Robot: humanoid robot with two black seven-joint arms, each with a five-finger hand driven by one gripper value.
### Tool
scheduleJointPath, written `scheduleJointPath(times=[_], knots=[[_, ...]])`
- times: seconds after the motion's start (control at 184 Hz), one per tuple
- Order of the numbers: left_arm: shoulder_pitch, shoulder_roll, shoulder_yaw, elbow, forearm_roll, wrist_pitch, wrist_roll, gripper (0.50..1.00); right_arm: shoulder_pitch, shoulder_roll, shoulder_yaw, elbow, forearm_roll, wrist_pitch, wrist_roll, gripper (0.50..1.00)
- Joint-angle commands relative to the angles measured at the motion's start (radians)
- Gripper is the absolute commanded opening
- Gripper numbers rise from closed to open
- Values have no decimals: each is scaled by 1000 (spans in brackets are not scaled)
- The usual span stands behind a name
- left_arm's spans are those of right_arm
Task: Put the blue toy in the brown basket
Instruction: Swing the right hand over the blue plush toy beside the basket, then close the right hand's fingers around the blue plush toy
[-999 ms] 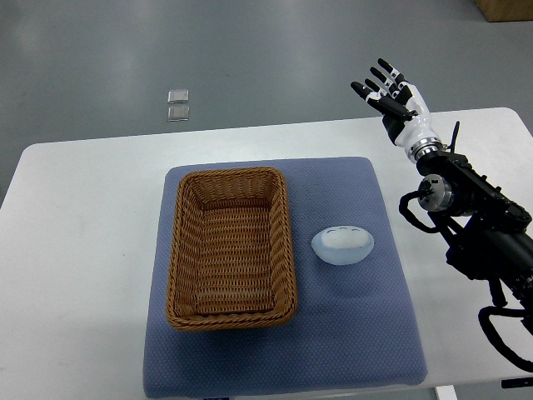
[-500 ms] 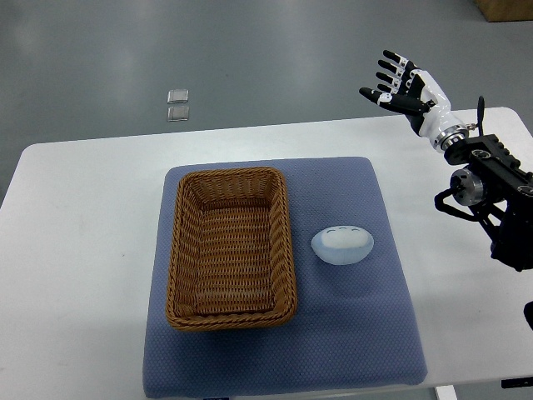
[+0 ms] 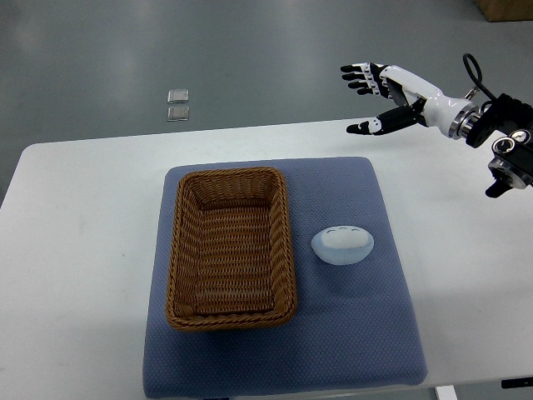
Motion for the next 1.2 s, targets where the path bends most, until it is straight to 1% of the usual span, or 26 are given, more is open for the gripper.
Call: scheduleJointPath(times=[0.0, 0.109, 0.212, 0.31, 0.424, 0.532, 0.657, 0.777, 0.961, 1.07, 1.195], knots=[[0, 0, -1, 0, 0, 0, 0, 1000, 36, -48, -36, 67, -131, 76, -4, 905], [0, 0, -1, -2, 0, 0, 0, 1000, 79, -74, -44, 100, -211, 141, -8, 905], [0, 0, -1, -2, 0, 0, 0, 1000, 120, -98, -79, 117, -267, 219, -10, 905], [0, 0, -1, -2, 0, 0, 0, 1000, 134, -117, -110, 156, -301, 283, -10, 905], [0, 0, -3, -2, 0, 0, 0, 1000, 137, -123, -131, 191, -318, 337, -10, 905], [0, 0, -3, -2, 0, 0, 0, 1000, 136, -108, -133, 194, -318, 377, -10, 905], [0, 0, -3, -2, 0, 0, 0, 1000, 126, -83, -160, 196, -318, 386, -10, 905], [0, 0, -3, -2, 0, 0, 0, 1000, 109, -80, -200, 196, -319, 368, -10, 905], [0, 0, -3, -2, 0, 0, 0, 1000, 56, -77, -202, 196, -319, 340, -10, 903], [0, 0, -3, -3, 0, 0, 0, 1000, 31, -75, -200, 194, -319, 337, -10, 901], [0, 0, -3, -3, 0, 0, 0, 1000, 14, -74, -200, 193, -316, 311, -10, 901]])
